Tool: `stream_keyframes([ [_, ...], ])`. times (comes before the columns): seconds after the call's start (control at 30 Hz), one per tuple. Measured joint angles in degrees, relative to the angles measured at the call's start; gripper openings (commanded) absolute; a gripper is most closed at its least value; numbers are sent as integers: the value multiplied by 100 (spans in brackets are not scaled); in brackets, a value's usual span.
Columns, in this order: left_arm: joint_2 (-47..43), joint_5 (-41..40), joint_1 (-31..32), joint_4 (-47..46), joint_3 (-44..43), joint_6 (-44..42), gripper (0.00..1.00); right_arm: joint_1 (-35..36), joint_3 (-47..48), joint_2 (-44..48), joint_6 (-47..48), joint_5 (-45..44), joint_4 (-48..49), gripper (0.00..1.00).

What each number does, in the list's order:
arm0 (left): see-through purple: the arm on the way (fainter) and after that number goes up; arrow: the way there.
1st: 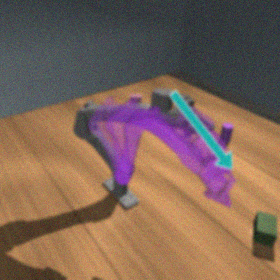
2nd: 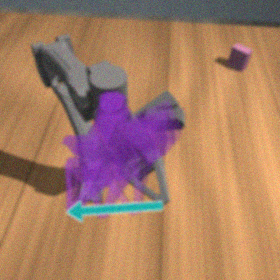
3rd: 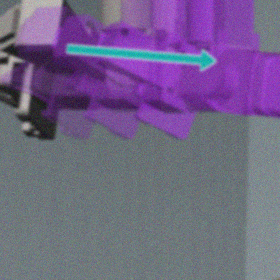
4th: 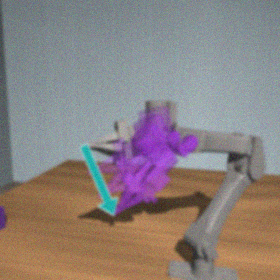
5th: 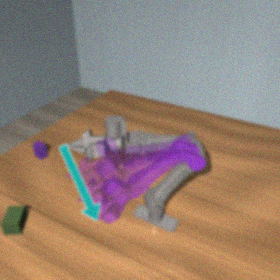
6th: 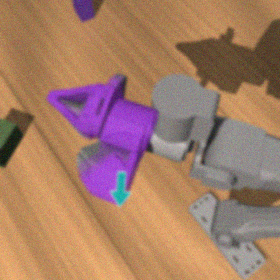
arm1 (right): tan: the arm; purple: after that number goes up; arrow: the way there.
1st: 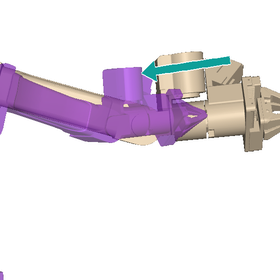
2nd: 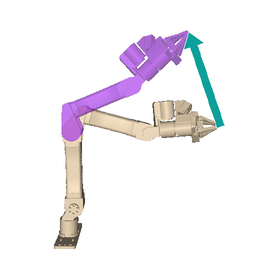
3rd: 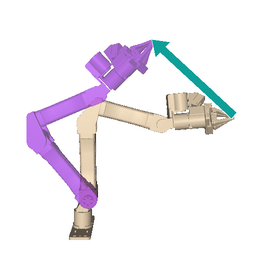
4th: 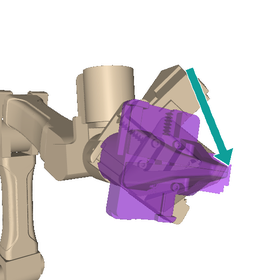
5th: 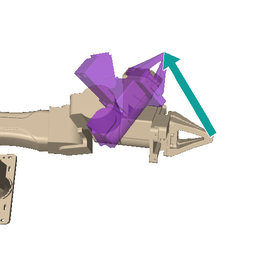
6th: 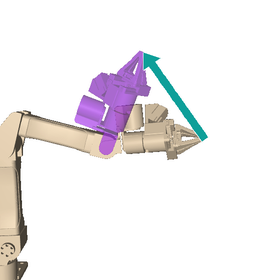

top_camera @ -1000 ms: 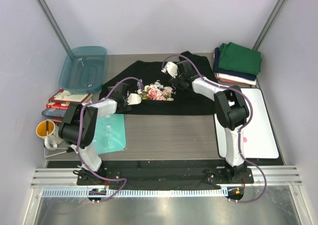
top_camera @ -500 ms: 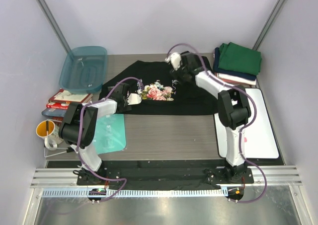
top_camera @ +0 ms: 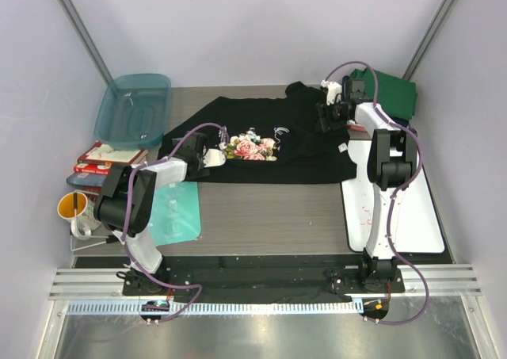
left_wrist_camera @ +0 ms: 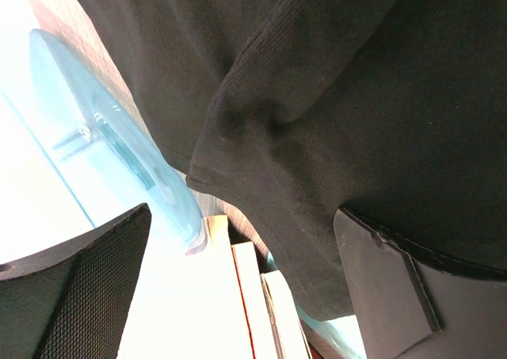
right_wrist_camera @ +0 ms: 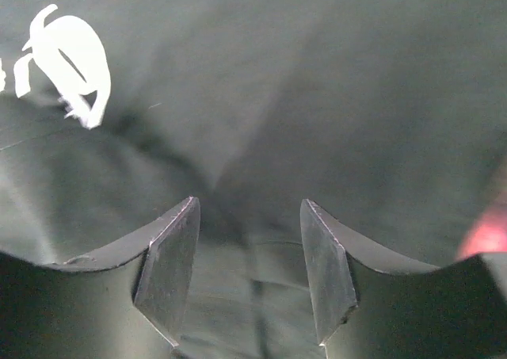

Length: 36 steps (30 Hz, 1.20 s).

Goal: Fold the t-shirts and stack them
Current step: Fold the flattened tshirt in 1/3 of the way

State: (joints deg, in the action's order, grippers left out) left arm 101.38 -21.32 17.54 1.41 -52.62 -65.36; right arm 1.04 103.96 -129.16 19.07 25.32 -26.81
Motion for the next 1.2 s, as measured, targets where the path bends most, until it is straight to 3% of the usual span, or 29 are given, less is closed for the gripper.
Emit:
stream_keyframes([
  [0.2,15,-37,13,22,-22,9,100,66,0,-186,-42,785,-330,56],
  [0.4,26,-44,13,59,-52,20,100,72,2,-238,-39,1182,-431,39],
  [0.47,37,-48,13,81,-68,20,100,66,2,-273,-42,1252,-479,38],
  [0.57,50,-55,15,111,-92,22,100,61,2,-304,-7,1303,-546,27],
  [0.6,52,-57,17,122,-98,24,100,61,0,-310,11,1311,-564,17],
  [0.7,57,-57,20,142,-111,24,100,61,-4,-310,66,1322,-608,1],
  [1.2,66,-59,20,166,-129,46,100,61,-85,55,146,1032,-619,1],
])
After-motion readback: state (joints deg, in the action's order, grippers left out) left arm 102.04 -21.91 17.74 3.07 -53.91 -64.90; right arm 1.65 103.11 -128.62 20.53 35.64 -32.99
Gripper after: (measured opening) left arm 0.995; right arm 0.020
